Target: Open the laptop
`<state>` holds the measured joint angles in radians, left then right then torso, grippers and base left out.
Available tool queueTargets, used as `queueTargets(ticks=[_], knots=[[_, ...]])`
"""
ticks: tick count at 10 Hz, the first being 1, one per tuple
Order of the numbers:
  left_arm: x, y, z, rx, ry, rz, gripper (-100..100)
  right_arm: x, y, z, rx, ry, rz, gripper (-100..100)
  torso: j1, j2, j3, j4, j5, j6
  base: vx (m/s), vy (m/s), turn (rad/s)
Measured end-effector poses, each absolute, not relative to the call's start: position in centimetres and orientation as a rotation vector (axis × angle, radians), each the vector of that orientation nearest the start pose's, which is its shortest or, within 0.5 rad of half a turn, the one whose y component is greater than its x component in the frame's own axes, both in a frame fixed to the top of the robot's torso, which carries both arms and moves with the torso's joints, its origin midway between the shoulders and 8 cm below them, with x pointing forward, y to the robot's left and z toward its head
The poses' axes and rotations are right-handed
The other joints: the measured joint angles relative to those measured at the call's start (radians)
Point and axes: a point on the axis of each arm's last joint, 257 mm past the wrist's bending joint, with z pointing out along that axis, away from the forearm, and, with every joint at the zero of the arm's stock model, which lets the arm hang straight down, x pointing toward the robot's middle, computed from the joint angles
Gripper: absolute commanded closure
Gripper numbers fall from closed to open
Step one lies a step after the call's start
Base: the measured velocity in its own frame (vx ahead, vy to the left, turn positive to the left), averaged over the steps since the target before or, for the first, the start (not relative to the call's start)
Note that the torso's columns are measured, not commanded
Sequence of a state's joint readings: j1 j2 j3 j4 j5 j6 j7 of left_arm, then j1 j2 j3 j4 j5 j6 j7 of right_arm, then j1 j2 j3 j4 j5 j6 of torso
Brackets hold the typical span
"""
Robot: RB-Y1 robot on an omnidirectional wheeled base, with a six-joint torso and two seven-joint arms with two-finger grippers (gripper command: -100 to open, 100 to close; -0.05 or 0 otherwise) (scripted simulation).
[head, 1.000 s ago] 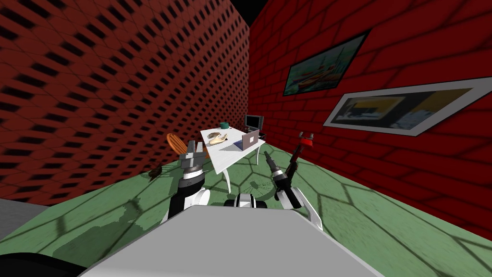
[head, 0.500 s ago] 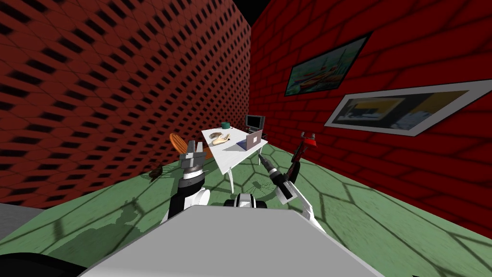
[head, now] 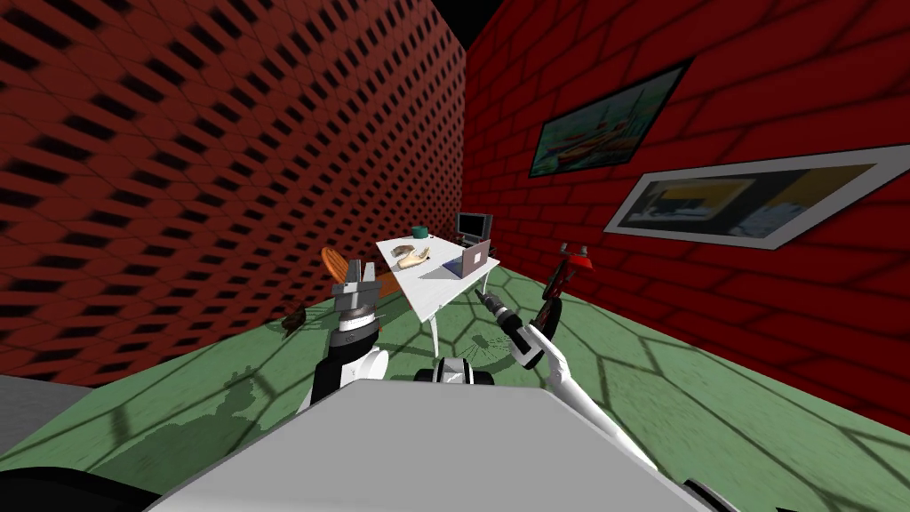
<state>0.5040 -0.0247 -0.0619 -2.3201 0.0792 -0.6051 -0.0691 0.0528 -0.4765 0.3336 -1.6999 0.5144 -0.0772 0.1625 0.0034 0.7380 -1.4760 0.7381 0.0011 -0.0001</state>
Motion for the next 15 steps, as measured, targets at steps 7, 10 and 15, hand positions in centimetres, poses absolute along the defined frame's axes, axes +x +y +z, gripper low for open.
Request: queueTargets(ticks=[7,10,15], knots=[[31.7,27.0,5.9,-0.599,0.455,-1.371,0,54.4,-23.2,-26.5,-0.247,1.74,0.226,-100,-0.005,0.0,0.0,0.0,-0.001,0.0,-0.008,0.125,0.037],[31.7,27.0,5.9,-0.599,0.455,-1.371,0,56.5,-26.8,-26.4,-0.341,1.74,0.046,-100,-0.005,0.0,0.0,0.0,-0.001,0.0,-0.006,0.105,0.057],[31.7,27.0,5.9,-0.599,0.455,-1.371,0,60.5,-33.9,-23.8,-0.473,1.706,-0.265,-100,-0.007,-0.001,0.0,0.0,-0.002,0.0,-0.011,0.125,0.077]])
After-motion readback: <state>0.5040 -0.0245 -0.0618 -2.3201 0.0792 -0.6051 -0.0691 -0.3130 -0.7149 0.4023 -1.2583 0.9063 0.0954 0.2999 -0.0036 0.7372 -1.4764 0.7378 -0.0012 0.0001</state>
